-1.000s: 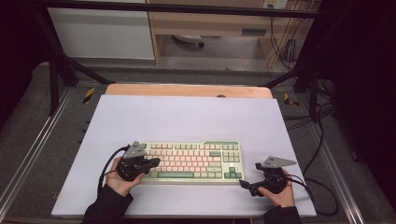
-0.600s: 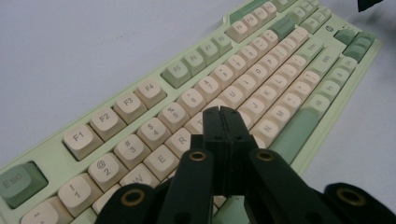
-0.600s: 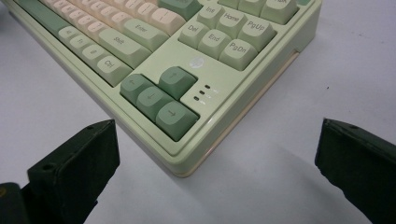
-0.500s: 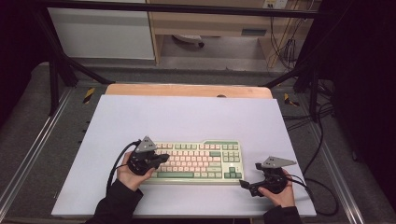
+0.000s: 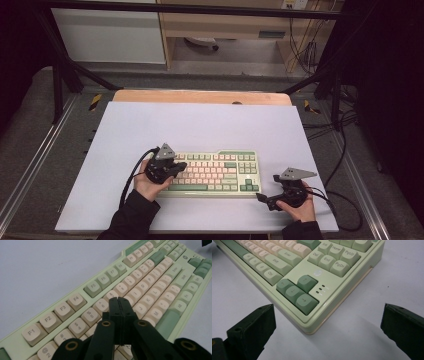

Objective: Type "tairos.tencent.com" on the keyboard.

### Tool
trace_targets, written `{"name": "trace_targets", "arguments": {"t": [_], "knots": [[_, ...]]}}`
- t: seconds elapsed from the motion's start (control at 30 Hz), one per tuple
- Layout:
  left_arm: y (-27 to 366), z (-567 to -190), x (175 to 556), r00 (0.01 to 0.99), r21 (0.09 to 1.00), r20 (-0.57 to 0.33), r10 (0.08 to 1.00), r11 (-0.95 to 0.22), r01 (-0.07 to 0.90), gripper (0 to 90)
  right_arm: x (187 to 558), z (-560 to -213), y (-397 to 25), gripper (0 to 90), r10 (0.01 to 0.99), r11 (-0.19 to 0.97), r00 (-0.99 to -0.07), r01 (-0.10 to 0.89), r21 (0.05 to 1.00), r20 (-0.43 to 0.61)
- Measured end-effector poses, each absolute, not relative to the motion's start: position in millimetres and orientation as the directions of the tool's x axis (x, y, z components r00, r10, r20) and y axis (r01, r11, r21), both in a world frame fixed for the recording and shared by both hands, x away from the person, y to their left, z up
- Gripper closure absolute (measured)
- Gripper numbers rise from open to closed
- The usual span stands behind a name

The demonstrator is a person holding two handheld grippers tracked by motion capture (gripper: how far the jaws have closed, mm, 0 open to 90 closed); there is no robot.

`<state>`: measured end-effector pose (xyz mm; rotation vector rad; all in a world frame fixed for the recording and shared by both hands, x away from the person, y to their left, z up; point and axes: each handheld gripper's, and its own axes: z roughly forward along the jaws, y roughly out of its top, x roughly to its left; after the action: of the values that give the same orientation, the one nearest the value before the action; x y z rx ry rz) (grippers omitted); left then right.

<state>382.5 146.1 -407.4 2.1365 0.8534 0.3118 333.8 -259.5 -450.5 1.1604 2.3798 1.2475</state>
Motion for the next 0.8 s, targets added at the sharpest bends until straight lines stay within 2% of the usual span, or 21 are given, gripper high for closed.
{"name": "trace_targets", "arguments": {"t": [0.8], "knots": [[143, -427, 388, 0.737, 0.731, -0.035, 0.675, -0.485, 0.48, 90.0, 334, -451, -259, 0.4, 0.728, 0.334, -0.667, 0.551, 0.765, 0.162]]}}
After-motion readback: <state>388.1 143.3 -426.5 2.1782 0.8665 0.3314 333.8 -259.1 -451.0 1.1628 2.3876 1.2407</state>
